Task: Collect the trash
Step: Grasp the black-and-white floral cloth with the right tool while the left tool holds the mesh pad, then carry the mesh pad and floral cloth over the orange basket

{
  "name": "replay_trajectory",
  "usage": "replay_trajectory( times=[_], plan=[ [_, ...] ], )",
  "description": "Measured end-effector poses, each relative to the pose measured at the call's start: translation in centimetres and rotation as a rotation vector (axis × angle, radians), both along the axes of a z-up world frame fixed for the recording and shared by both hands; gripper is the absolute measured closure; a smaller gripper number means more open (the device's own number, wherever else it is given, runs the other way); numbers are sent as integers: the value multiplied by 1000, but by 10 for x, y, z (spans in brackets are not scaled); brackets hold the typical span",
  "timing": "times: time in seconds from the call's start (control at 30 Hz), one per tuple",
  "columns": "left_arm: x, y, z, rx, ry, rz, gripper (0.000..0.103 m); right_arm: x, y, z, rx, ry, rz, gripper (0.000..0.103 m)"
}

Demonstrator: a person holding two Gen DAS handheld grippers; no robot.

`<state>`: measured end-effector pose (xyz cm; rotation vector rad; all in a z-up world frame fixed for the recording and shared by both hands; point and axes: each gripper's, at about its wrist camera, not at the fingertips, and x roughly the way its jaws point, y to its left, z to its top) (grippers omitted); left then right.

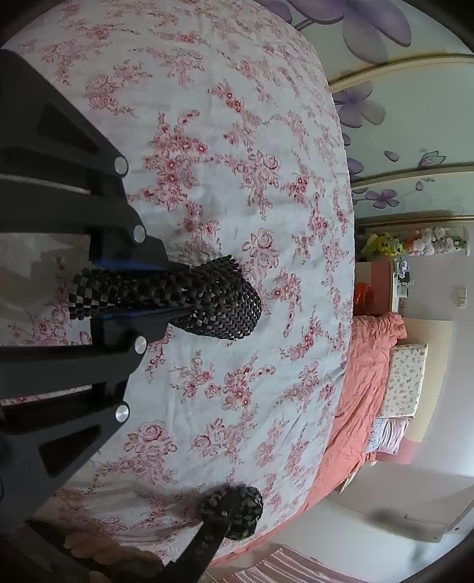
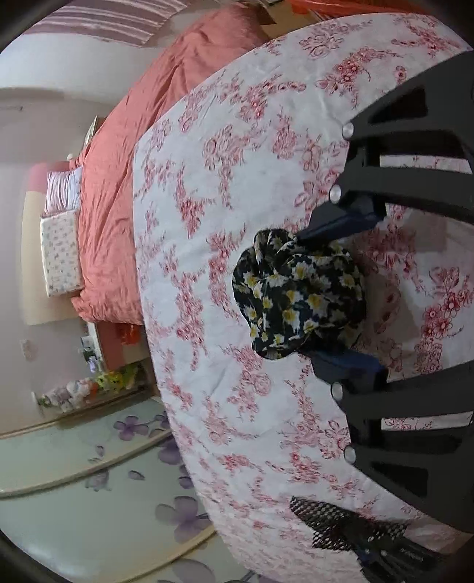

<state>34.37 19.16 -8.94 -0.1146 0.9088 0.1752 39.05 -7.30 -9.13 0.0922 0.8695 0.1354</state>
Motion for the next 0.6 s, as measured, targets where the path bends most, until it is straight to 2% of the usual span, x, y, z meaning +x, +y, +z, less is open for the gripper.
replay_trajectory(
  times=[0.1, 0.17, 0.6],
  plan=[
    [0, -1, 0, -2, -5, -4, 88, -4, -5, -1, 8, 2, 1, 69],
    [-1, -2, 0, -5, -9, -7, 89, -8, -8, -1, 13, 4, -1, 73],
    [-25, -18, 30, -16, -72, -42, 90, -47, -33, 18, 33, -17, -25, 76]
  ],
)
